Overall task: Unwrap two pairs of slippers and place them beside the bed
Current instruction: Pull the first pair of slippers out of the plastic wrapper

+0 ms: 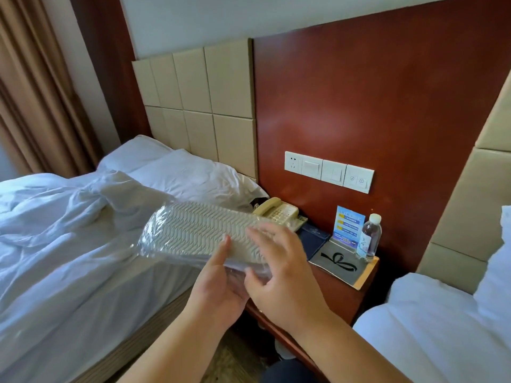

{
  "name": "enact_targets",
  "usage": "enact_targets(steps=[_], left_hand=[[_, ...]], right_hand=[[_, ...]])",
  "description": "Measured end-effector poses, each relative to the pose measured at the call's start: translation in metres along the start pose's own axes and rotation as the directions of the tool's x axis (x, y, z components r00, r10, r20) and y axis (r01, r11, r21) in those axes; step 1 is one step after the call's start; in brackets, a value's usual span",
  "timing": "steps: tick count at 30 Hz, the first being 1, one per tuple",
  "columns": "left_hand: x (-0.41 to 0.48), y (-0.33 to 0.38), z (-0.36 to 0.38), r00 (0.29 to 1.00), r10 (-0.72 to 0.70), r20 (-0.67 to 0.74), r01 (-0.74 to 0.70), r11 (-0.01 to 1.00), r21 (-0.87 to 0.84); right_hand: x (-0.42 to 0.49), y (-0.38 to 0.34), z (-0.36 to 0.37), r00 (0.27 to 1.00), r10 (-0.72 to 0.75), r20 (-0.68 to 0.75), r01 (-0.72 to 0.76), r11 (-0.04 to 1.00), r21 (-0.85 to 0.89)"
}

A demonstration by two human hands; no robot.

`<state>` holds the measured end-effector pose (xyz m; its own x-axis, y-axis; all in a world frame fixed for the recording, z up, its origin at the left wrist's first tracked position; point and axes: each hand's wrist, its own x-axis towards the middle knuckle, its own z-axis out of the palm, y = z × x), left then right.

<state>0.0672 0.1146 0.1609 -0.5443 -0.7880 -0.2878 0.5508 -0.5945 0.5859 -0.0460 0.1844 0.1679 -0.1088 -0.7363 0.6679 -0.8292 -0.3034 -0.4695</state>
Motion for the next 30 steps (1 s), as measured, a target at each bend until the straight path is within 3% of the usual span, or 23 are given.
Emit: enact_targets(steps=[3, 6, 10, 13, 15, 17, 20, 22, 24, 26, 30], left_hand=[[-0.004, 0.0, -0.004, 1.0, 0.024, 0.011, -0.024, 1.0, 0.019], [-0.007, 0.0, -0.007, 0.998, 0.068, 0.012, -0.068, 0.997, -0.033], [-0.007, 0.0, -0.011, 0.996, 0.086, -0.033, -0.087, 0.995, -0.042], [-0.007, 0.001, -0.013, 0.994, 0.078, -0.07, -0.079, 0.997, -0.009], [-0.007, 0.003, -0.016, 0.99, 0.094, -0.11, -0.101, 0.993, -0.061], [-0.007, 0.005, -0.018, 0.985, 0.104, -0.139, -0.12, 0.986, -0.117], [-0.009, 0.007, -0.017, 0.988, 0.111, -0.107, -0.123, 0.986, -0.114], [-0.01, 0.008, -0.014, 0.988, 0.12, -0.094, -0.129, 0.987, -0.092], [-0.01, 0.008, -0.014, 0.988, 0.131, -0.087, -0.138, 0.987, -0.08], [-0.011, 0.009, -0.015, 0.988, 0.139, -0.068, -0.143, 0.988, -0.058], [-0.014, 0.008, -0.017, 0.99, 0.141, -0.023, -0.142, 0.99, -0.008]], right_hand=[[0.0, -0.004, -0.001, 0.994, 0.083, -0.074, -0.092, 0.988, -0.12], [0.001, -0.003, -0.004, 0.994, 0.098, -0.054, -0.105, 0.985, -0.135], [0.006, -0.003, -0.009, 0.992, 0.121, 0.025, -0.122, 0.992, 0.014], [0.009, 0.0, -0.016, 0.985, 0.172, -0.005, -0.167, 0.963, 0.212], [0.012, 0.008, -0.023, 0.946, 0.315, -0.071, -0.263, 0.879, 0.398], [0.014, 0.019, -0.026, 0.864, 0.497, -0.081, -0.363, 0.726, 0.585], [0.01, 0.031, -0.023, 0.76, 0.642, 0.098, -0.44, 0.399, 0.805], [0.008, 0.034, -0.021, 0.693, 0.701, 0.168, -0.515, 0.318, 0.796], [0.009, 0.035, -0.021, 0.64, 0.751, 0.164, -0.579, 0.331, 0.745], [0.015, 0.037, -0.022, 0.639, 0.759, 0.123, -0.61, 0.403, 0.683], [0.034, 0.037, -0.028, 0.784, 0.616, 0.074, -0.584, 0.692, 0.425]])
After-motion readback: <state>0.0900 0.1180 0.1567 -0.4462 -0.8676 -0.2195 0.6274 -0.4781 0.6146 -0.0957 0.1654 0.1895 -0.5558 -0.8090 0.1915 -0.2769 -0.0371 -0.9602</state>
